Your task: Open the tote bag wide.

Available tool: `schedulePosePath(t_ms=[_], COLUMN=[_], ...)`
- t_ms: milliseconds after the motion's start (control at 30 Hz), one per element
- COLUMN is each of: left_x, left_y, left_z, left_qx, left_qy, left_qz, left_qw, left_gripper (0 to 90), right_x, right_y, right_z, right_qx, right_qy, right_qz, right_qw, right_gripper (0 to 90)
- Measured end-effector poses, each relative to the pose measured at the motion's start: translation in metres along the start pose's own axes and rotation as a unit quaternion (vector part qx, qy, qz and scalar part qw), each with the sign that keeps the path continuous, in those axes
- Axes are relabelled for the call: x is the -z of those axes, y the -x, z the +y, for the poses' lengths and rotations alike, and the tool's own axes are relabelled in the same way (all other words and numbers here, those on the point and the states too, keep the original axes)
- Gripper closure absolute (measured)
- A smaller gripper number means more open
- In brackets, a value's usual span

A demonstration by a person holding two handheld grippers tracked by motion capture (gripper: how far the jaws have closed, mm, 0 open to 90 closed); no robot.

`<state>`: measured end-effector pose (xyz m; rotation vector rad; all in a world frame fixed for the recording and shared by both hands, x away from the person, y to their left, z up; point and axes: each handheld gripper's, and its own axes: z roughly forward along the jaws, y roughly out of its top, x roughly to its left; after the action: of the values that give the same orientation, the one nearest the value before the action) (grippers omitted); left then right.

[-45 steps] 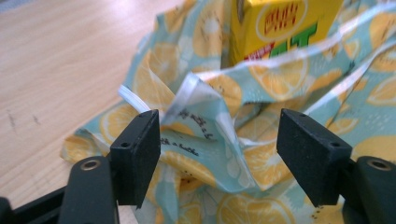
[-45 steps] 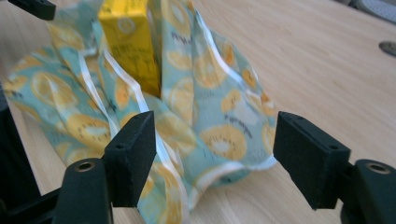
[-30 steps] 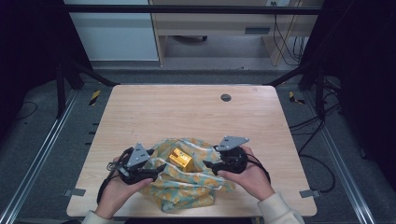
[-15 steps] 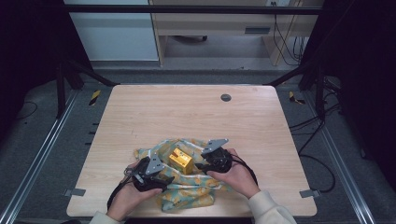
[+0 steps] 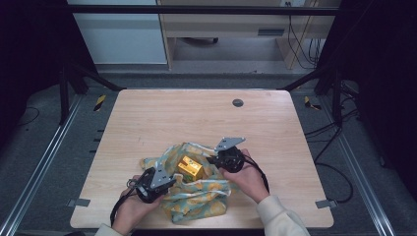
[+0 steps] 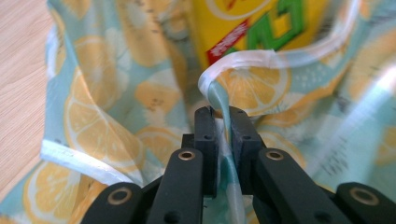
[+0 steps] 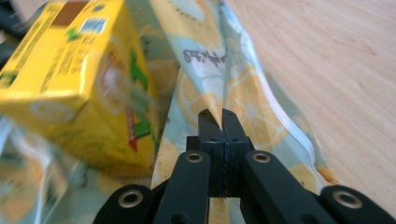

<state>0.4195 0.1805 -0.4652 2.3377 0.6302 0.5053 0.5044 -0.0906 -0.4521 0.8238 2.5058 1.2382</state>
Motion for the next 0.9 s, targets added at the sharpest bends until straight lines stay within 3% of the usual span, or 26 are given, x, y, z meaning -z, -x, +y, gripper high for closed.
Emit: schedulePosePath(t_ms=[100, 267, 300, 600, 900], left_x=[0.0, -0.005, -0.007, -0.007, -0.008], left_y=[0.003, 0.002, 0.002, -0.001, -0.001], left_z=[-0.005, -0.009, -0.01, -0.013, -0.013], left_qx=[-0.03, -0.034, -0.036, -0.035, -0.038], left_qy=[-0.037, -0.057, -0.064, -0.077, -0.079], left_qz=[-0.014, -0.02, -0.02, -0.013, -0.015], left_qw=[0.9988, 0.9976, 0.9971, 0.9964, 0.996], left_gripper=[85.0, 86.3, 86.5, 87.4, 87.8], right_x=[-0.007, -0.018, -0.021, -0.021, -0.016], right_y=[0.009, 0.02, 0.026, 0.044, 0.053], right_z=[0.002, 0.0, -0.002, -0.015, -0.02], right_qx=[-0.022, -0.046, -0.06, -0.085, -0.091], right_qy=[0.0, -0.014, -0.024, -0.05, -0.028], right_qz=[-0.006, -0.022, -0.029, -0.053, -0.061], right_qw=[0.9997, 0.9986, 0.9975, 0.9938, 0.9936], right_gripper=[90.0, 90.0, 90.0, 90.0, 90.0])
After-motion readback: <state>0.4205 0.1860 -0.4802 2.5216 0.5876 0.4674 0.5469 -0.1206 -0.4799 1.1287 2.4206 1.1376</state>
